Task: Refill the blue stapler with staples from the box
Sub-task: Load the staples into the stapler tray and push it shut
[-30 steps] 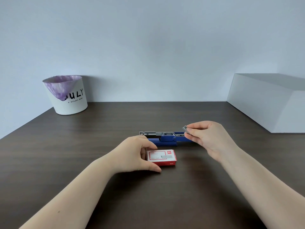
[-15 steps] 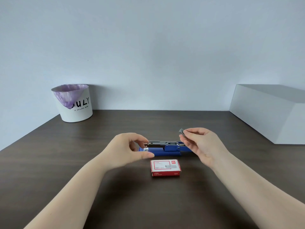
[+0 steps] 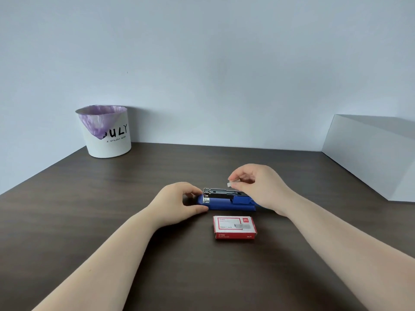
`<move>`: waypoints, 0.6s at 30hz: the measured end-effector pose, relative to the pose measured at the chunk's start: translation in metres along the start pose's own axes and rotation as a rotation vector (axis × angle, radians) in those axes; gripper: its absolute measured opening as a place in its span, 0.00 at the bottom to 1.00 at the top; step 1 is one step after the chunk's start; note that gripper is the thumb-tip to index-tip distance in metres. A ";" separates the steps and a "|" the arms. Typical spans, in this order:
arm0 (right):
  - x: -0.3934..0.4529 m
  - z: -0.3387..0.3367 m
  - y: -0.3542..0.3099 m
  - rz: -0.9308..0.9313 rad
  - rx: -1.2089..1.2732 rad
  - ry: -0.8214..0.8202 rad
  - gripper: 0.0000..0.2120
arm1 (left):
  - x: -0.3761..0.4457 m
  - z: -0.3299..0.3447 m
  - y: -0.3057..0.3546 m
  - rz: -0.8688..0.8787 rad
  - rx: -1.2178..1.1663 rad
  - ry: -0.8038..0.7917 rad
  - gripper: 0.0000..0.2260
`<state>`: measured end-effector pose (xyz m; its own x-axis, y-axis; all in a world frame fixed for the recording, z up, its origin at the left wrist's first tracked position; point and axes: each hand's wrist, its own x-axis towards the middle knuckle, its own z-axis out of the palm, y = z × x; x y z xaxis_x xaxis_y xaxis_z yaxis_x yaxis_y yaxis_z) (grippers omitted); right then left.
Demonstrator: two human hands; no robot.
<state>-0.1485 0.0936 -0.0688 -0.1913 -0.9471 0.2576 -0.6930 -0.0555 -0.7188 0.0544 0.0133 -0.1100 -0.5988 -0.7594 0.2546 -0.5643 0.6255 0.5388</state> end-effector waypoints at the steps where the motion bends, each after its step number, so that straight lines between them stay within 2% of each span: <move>1: 0.000 0.001 0.000 -0.025 -0.037 -0.020 0.05 | 0.000 0.000 0.000 0.002 0.002 0.000 0.15; 8: 0.000 0.003 0.002 -0.109 -0.224 -0.101 0.08 | 0.002 0.001 -0.001 0.012 0.008 0.001 0.15; 18: -0.002 0.005 0.006 -0.117 -0.205 -0.099 0.10 | 0.002 0.002 -0.002 0.019 0.008 0.008 0.15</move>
<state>-0.1489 0.0933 -0.0770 -0.0391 -0.9650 0.2594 -0.8346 -0.1112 -0.5396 0.0533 0.0109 -0.1119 -0.6045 -0.7490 0.2713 -0.5577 0.6411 0.5272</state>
